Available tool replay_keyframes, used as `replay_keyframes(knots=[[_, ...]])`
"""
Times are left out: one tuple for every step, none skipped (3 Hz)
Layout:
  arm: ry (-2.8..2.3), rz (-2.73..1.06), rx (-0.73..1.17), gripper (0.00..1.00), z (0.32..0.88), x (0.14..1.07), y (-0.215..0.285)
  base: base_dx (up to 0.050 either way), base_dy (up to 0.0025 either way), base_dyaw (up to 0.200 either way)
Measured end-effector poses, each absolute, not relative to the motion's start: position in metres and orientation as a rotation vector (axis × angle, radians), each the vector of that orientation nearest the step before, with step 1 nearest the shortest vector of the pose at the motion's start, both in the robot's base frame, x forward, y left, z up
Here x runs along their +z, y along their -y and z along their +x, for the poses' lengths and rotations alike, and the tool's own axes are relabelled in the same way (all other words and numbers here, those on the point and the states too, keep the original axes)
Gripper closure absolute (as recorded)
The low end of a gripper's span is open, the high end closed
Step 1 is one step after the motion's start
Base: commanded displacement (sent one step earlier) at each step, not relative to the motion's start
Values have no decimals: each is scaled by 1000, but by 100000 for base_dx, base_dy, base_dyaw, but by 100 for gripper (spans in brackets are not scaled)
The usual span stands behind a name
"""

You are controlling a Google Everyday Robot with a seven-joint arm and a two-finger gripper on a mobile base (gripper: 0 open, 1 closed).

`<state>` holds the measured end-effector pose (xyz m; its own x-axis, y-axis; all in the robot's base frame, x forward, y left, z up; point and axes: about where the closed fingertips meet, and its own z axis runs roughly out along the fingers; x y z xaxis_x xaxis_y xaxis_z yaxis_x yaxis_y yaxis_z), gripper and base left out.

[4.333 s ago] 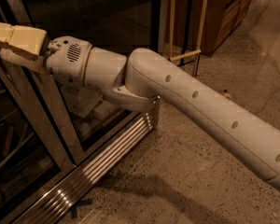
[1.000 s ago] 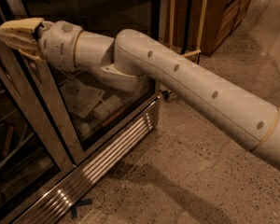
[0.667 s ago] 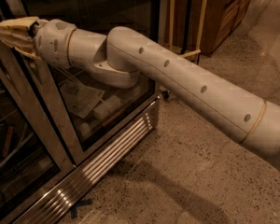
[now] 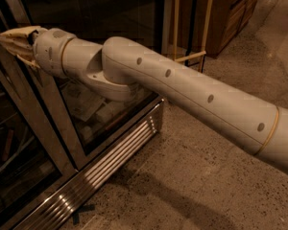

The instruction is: Pick orange can from top drawer and place on counter

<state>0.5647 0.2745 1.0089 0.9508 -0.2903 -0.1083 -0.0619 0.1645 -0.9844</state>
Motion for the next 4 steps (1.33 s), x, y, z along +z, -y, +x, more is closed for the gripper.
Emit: replay_keyframes(knots=[[-362,-1386,-231,100,564,1008,-275,0,0,0],[-402,-1361,-298,100,570,1013,-278,0,0,0],[-436,-1352,-347,100,578,1017,-279,0,0,0],[-468,-1363,-387,100,586,1017,-277,0,0,0]])
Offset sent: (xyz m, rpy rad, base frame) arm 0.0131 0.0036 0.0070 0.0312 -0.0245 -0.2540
